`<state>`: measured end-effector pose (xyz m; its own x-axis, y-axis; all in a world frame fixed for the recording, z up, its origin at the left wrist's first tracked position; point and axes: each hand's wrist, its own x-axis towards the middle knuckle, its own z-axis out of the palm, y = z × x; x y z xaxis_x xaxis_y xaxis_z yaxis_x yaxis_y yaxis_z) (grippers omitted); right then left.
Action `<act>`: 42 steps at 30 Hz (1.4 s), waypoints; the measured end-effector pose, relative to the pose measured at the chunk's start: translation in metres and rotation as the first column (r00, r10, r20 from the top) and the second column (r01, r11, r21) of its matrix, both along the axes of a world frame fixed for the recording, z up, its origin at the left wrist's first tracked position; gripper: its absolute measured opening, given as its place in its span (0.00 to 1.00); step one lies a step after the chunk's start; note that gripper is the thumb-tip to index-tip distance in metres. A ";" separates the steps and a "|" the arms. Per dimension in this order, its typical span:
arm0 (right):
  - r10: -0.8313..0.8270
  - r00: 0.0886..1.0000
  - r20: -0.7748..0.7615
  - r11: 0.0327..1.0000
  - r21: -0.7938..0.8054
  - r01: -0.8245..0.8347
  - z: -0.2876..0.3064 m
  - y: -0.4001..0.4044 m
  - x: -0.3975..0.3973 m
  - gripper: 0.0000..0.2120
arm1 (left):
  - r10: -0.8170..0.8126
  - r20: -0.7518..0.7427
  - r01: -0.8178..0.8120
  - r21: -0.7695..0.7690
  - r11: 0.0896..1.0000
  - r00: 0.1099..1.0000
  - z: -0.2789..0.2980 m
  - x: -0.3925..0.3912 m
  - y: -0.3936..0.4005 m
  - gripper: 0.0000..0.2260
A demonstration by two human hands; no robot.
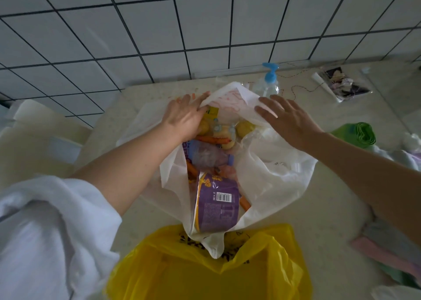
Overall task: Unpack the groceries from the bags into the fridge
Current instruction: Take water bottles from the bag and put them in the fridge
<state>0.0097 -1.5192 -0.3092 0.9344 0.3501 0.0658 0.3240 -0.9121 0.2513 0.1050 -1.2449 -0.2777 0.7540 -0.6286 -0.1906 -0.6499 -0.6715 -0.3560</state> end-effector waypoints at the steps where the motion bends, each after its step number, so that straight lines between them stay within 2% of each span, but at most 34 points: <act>1: 0.073 0.997 0.004 0.997 -0.020 -0.073 -0.002 0.001 0.000 0.38 | 0.003 -0.012 -0.003 -0.007 1.000 1.000 0.000 0.002 0.001 0.26; 3: 0.193 0.981 -0.006 0.978 -0.079 -0.193 -0.008 0.002 -0.002 0.37 | -0.006 -0.033 0.006 -0.014 1.000 0.999 -0.003 0.006 0.004 0.27; 6: 0.269 0.961 -0.061 0.945 -0.176 -0.276 -0.017 -0.006 -0.006 0.37 | 0.013 -0.086 -0.013 0.009 1.000 0.996 -0.010 0.010 0.011 0.27; 9: 0.238 0.968 -0.075 0.936 -0.250 -0.249 -0.026 -0.015 -0.004 0.38 | 0.001 -0.124 -0.003 -0.021 1.000 0.992 -0.013 0.012 0.014 0.27; 12: 0.155 0.984 -0.082 0.957 -0.236 -0.171 -0.032 -0.013 0.000 0.38 | -0.045 -0.136 0.045 -0.001 0.999 0.990 -0.022 0.014 0.020 0.29; 16: 0.070 0.991 -0.117 0.964 -0.247 -0.097 -0.033 -0.001 0.000 0.35 | -0.002 -0.266 0.006 0.012 1.000 0.964 -0.028 0.015 0.043 0.32; 21: 0.123 0.984 -0.131 0.956 -0.252 -0.153 -0.039 0.000 -0.001 0.35 | 0.046 -0.304 -0.040 0.025 0.999 0.951 -0.018 0.016 0.079 0.31; 23: 0.196 0.978 -0.071 0.952 -0.227 -0.207 -0.043 -0.001 -0.008 0.32 | -0.017 -0.243 0.020 0.010 1.000 0.970 -0.016 0.012 0.080 0.26; 26: 0.255 0.967 -0.005 0.942 -0.223 -0.250 -0.053 -0.008 -0.018 0.27 | -0.204 -0.115 0.195 -0.088 0.977 0.972 -0.017 -0.004 0.065 0.16; 29: 0.329 0.944 0.009 0.908 -0.279 -0.313 -0.059 -0.015 -0.029 0.30 | -0.313 -0.170 0.281 -0.185 0.942 0.935 -0.025 -0.018 0.046 0.11; 32: 0.448 0.893 0.035 0.860 -0.292 -0.419 -0.060 -0.017 -0.044 0.30 | -0.321 -0.260 0.287 -0.158 0.945 0.911 -0.042 -0.027 0.038 0.17; 36: 0.572 0.820 -0.023 0.788 -0.262 -0.557 -0.062 -0.024 -0.059 0.34 | -0.285 -0.309 0.270 -0.092 0.959 0.907 -0.059 -0.035 0.032 0.29; 39: 0.600 0.796 -0.074 0.768 -0.224 -0.600 -0.064 -0.023 -0.064 0.32 | -0.262 -0.283 0.255 -0.062 0.965 0.923 -0.059 -0.038 0.024 0.31; 42: 0.587 0.794 -0.159 0.768 -0.203 -0.608 -0.063 -0.017 -0.061 0.33 | -0.227 -0.244 0.230 -0.017 0.973 0.943 -0.058 -0.043 0.014 0.29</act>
<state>-0.0510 -1.5363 -0.3719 0.5293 0.8339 -0.1562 0.8124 -0.4451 0.3766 0.0616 -1.2313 -0.3359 0.5200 -0.7754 -0.3582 -0.8532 -0.4915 -0.1748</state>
